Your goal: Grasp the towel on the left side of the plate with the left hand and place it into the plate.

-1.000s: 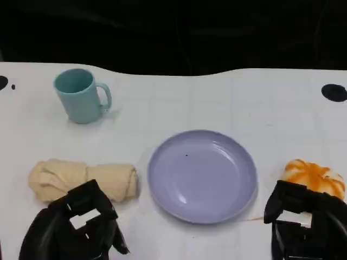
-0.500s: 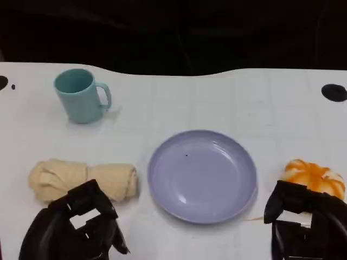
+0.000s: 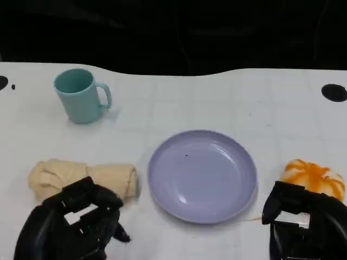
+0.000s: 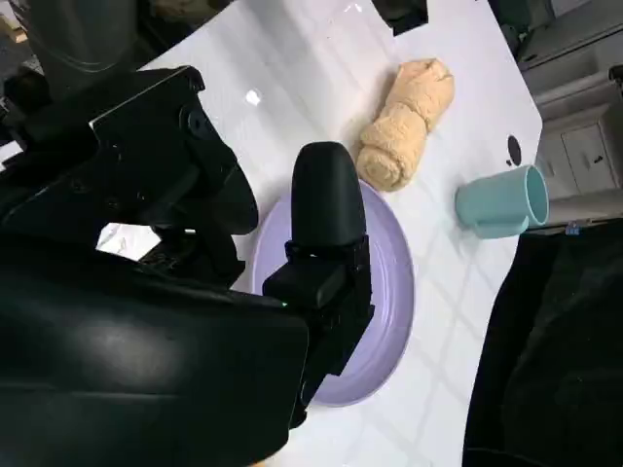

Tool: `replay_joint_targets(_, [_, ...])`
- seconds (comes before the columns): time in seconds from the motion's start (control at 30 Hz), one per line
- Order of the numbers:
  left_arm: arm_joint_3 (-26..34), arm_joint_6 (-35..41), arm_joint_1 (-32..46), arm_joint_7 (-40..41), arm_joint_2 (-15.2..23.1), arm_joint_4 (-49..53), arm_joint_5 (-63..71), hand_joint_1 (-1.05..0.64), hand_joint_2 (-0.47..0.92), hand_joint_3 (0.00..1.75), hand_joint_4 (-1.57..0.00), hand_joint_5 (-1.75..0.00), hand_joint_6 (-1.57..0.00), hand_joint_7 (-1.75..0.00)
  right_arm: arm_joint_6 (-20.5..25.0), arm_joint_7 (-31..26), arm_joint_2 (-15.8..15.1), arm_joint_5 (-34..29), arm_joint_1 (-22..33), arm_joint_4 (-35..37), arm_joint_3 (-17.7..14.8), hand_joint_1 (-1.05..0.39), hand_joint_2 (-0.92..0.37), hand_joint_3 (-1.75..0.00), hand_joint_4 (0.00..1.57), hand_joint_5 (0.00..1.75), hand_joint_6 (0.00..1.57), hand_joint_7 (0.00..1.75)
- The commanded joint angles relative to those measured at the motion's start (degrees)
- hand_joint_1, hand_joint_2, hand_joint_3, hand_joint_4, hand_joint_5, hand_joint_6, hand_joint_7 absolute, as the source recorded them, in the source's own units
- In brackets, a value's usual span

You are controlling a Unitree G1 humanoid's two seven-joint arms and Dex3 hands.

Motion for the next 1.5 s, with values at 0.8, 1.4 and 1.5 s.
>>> replay_joint_targets(0.8, [-13.0,-3.2,-14.4,1.7,22.7,-0.6,69.3,-0.55,0.85,0.00,-0.41,-0.14,-0.34,0.00,0.2,-0.6,-0.3,0.2,-0.9,-0.6,1.0,0.05,-0.56,-1.43,0.80,1.75,0.59,1.75])
replay_joint_targets(1.4, [-24.8,0.6,-34.1,-5.7,21.0,28.2,84.2,-0.52,0.85,0.00,-0.44,-0.10,-0.33,-0.01,1.6,-1.6,0.3,0.7,-0.3,-2.3,0.9,0.02,-0.55,-1.43,0.81,1.75,0.59,1.75])
replay_joint_targets(1.5, [-26.2,-1.1,-36.6,-2.4,20.4,35.3,83.4,-0.50,0.85,0.00,-0.48,-0.10,-0.36,-0.02,1.8,-1.6,0.2,0.7,-0.2,-2.5,0.8,0.01,-0.55,-1.43,0.80,1.75,0.59,1.75])
